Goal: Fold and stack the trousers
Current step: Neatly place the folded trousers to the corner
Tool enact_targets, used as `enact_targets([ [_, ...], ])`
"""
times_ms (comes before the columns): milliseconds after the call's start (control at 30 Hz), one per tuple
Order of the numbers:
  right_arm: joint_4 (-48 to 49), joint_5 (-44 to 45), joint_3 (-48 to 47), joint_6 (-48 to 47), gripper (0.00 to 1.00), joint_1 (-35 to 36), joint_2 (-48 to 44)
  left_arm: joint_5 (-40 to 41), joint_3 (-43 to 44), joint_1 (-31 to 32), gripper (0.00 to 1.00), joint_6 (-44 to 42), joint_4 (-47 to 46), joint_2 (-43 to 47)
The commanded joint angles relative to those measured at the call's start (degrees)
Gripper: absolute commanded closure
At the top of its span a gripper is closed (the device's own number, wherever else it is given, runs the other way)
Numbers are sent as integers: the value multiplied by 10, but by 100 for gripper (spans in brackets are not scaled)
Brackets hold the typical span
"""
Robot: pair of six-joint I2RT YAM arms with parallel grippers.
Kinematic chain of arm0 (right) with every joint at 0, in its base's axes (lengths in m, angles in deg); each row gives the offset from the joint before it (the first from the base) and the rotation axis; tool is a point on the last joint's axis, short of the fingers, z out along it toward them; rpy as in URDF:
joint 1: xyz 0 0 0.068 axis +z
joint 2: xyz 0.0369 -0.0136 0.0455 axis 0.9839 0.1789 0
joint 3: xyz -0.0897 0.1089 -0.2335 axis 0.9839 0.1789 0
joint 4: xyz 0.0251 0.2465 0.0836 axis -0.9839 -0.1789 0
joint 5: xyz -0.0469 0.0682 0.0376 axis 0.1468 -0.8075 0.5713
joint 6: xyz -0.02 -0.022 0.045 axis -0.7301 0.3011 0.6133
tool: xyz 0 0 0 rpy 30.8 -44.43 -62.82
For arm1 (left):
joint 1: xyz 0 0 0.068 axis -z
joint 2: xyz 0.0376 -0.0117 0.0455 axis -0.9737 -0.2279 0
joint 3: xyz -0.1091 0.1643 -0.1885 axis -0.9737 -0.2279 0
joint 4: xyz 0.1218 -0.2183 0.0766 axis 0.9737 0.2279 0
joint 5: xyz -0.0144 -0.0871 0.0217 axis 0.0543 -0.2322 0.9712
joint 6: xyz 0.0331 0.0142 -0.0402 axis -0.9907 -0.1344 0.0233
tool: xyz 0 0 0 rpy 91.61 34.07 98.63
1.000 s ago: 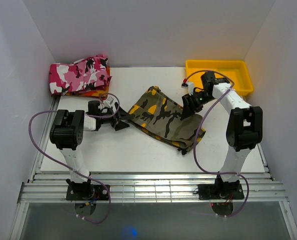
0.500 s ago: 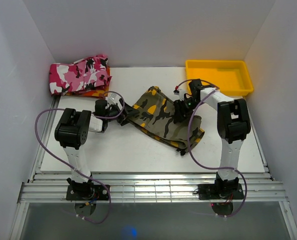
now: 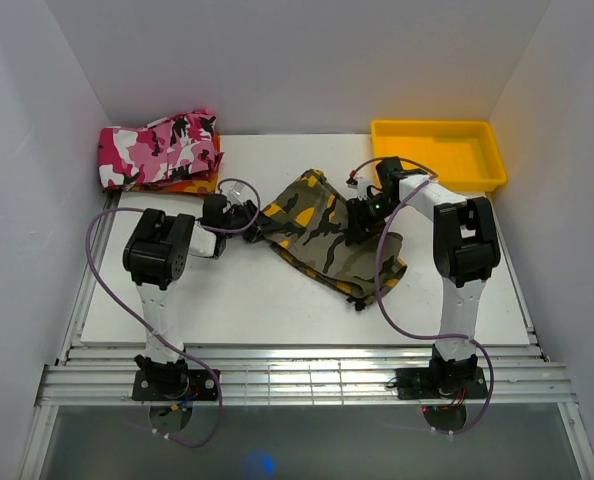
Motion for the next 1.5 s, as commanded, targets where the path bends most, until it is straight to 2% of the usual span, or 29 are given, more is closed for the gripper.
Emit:
enact_targets([
  [0, 5, 31, 11, -21, 47, 11, 2, -36, 65, -1, 98, -60, 39, 14],
  [100, -1, 18, 3, -27, 43, -7, -49, -26, 141, -2, 100, -112, 98, 60],
  [233, -3, 17, -4, -33, 36, -36, -109, 13, 262, -3, 100, -225, 170, 113],
  [333, -7, 12, -4, -40, 35, -55, -134, 55, 321, -4, 100, -255, 215, 116],
  [400, -13, 11, 2, -43, 34, -65, -143, 74, 394, -5, 100, -286, 260, 102],
  [467, -20, 10, 4, -50, 34, -70, -145, 98, 438, -8, 100, -304, 270, 98],
  [567, -31, 8, 8, -56, 34, -72, -144, 175, 481, -11, 100, -317, 292, 90],
  [800, -34, -2, 10, -55, 35, -75, -141, 196, 613, -46, 100, -399, 296, 26],
  [867, -34, -1, 14, -56, 35, -74, -143, 218, 648, -63, 100, -408, 292, 11],
  [1033, -34, 3, 25, -63, 35, -74, -144, 200, 721, -104, 100, -410, 272, -21],
  [1467, -38, -4, 24, -64, 36, -74, -140, 217, 812, -118, 100, -436, 269, -48],
])
